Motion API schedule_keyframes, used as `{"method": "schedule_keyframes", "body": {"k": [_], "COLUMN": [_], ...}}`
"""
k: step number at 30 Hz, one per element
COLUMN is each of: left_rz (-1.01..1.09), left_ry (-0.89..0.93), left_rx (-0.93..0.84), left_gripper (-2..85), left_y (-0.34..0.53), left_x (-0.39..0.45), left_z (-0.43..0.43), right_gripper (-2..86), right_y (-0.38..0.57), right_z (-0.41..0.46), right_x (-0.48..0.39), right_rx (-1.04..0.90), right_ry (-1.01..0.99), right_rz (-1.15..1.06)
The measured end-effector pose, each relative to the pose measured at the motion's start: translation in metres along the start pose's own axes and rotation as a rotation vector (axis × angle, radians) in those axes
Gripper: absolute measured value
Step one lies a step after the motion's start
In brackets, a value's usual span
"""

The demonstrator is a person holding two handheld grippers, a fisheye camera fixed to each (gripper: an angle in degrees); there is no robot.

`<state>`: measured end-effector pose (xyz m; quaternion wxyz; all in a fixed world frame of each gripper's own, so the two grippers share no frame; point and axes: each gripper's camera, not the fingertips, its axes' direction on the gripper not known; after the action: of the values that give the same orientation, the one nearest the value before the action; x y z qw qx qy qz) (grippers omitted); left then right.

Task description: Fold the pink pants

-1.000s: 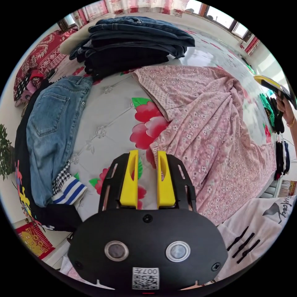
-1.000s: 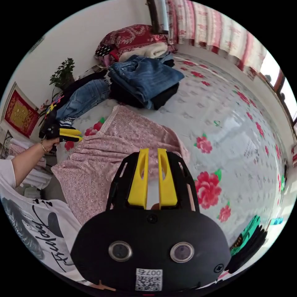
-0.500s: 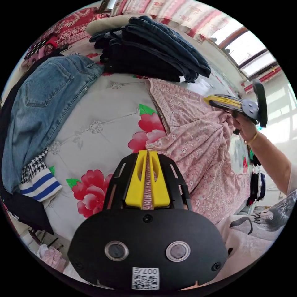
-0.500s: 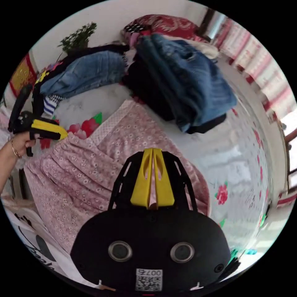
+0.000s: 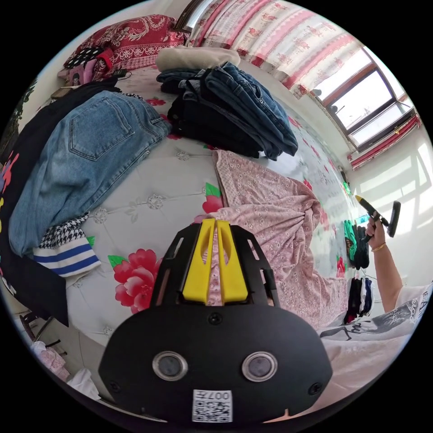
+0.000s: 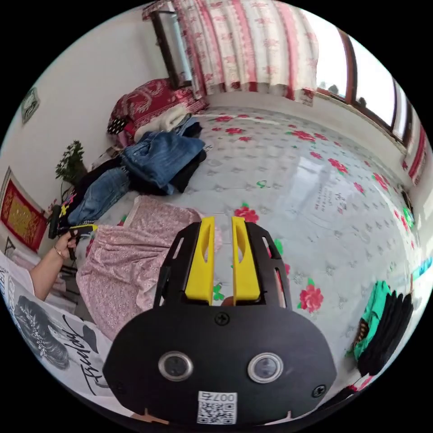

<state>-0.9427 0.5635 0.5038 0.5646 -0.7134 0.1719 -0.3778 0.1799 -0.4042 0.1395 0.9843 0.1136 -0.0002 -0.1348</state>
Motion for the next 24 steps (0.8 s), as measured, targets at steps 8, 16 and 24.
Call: {"method": "schedule_keyframes", "body": {"k": [8, 16, 24], "left_rz": [0.031, 0.036, 0.038], "left_ry": [-0.042, -0.021, 0.024], "left_rx": [0.006, -0.022, 0.026], "left_gripper": [-1.0, -1.0, -1.0], "left_y": [-0.006, -0.019, -0.039], "left_x": [-0.003, -0.01, -0.012], "left_z": [-0.025, -0.028, -0.051], "right_gripper": [6.9, 0.8, -0.1], "right_y": [-0.081, -0.054, -0.031], "right_z": [0.181, 0.215, 0.003], "right_x": [-0.168, -0.198, 0.017], "right_rx": [-0.296, -0.352, 0.215], "right_ry": [-0.241, -0.068, -0.062], "right_rz": [-0.5, -0.669, 0.053]}}
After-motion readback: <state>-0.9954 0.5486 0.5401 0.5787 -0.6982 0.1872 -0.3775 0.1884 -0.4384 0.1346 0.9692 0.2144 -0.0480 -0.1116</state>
